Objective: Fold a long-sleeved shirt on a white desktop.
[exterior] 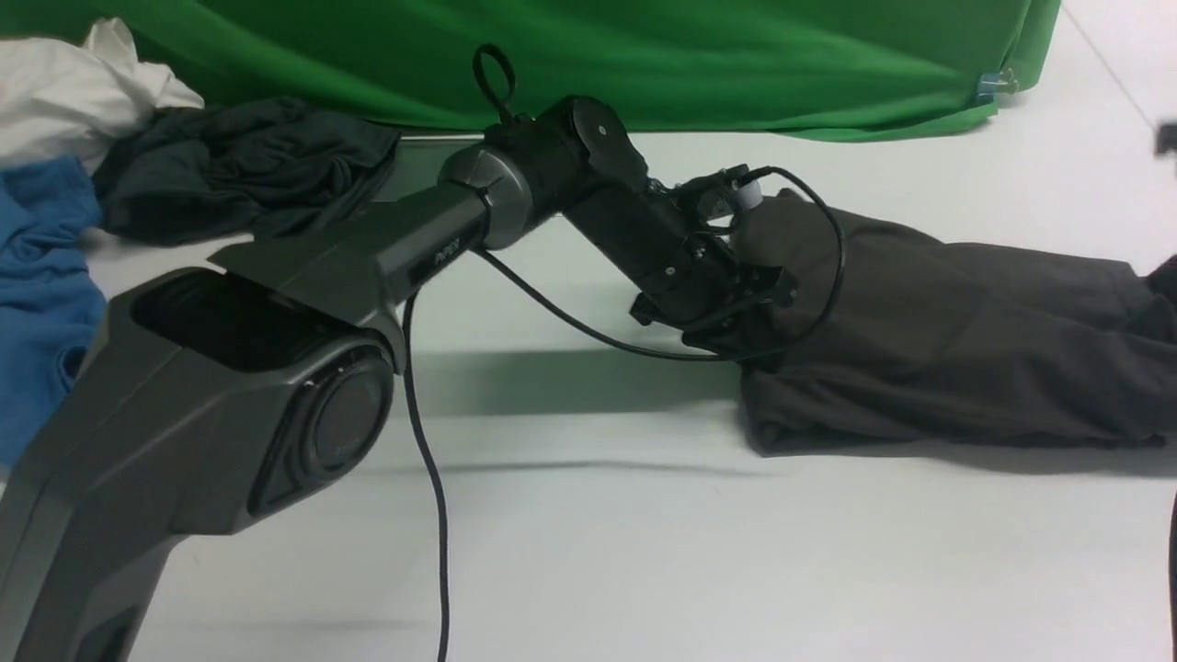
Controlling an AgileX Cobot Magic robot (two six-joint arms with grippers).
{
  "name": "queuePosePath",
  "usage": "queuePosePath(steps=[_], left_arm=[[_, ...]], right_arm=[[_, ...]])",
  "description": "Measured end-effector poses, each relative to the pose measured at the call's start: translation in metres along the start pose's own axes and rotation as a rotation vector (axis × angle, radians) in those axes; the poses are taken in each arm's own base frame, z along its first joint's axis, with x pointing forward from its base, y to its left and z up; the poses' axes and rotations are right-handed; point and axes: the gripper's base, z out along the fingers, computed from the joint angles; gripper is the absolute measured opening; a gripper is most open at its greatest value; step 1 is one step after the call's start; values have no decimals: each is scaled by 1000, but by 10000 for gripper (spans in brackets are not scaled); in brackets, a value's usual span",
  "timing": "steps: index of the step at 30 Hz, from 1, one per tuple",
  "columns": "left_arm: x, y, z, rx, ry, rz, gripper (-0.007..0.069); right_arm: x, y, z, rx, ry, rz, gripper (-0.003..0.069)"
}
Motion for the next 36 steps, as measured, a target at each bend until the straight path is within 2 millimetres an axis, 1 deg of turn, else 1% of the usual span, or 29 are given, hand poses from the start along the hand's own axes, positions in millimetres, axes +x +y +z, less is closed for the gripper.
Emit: queuePosePath(steps=[2, 3, 4, 6, 7, 9, 10, 11, 12, 13, 14, 15, 17, 18, 20, 21, 22, 26, 27, 29, 30, 31, 33, 36], left_arm=[[1, 7, -13, -33, 13, -5, 39], [1, 17, -27, -65, 11, -15, 39], [1, 18, -30, -76, 11, -12, 39], [2, 34, -61, -149, -17, -24, 39], [4, 39, -71, -174, -20, -31, 39], [13, 51, -102, -243, -31, -48, 39], [19, 56, -110, -265, -22, -62, 39], [21, 59, -113, -277, -21, -66, 39], [36, 67, -127, -312, 4, -95, 39], [44, 73, -132, -326, 18, -113, 39], [46, 72, -135, -329, 18, -113, 39], [61, 80, -140, -335, 46, -149, 39], [82, 92, -136, -332, 91, -201, 39], [95, 98, -133, -335, 102, -230, 39], [106, 103, -134, -342, 86, -255, 39], [107, 104, -134, -343, 85, -258, 39], [110, 105, -135, -353, 61, -260, 39], [110, 107, -136, -379, 31, -243, 39], [109, 107, -136, -381, 28, -243, 39], [108, 108, -137, -390, 8, -237, 39], [107, 108, -137, -389, 5, -237, 39], [107, 108, -137, -388, -3, -237, 39], [106, 108, -137, -391, -9, -235, 39], [106, 108, -137, -394, -15, -231, 39]], right_arm=[[-5, 15, -25, -108, -43, -23, 574], [-7, 24, -38, -161, -70, -61, 574], [-7, 27, -43, -181, -78, -60, 574], [-8, 43, -68, -262, -118, -115, 574], [-7, 47, -74, -277, -119, -127, 574], [-4, 54, -84, -302, -104, -150, 574], [-2, 56, -85, -314, -87, -148, 574], [-2, 57, -85, -318, -86, -146, 574], [1, 60, -86, -346, -57, -132, 574], [3, 64, -85, -369, -45, -131, 574], [3, 65, -84, -374, -43, -132, 574], [7, 70, -80, -411, -25, -137, 574], [11, 79, -72, -472, 3, -150, 574], [15, 87, -63, -527, 31, -166, 574], [18, 100, -48, -607, 73, -190, 574], [18, 102, -46, -613, 79, -184, 574], [17, 111, -36, -656, 95, -207, 574], [2, 137, -14, -722, 64, -347, 574], [0, 138, -16, -723, 54, -355, 574], [-10, 154, -8, -743, 5, -428, 574], [-10, 158, -5, -746, 7, -439, 574], [-12, 169, 0, -760, -1, -469, 574], [-7, 182, 10, -778, 32, -509, 574], [12, 197, 34, -784, 138, -586, 574]])
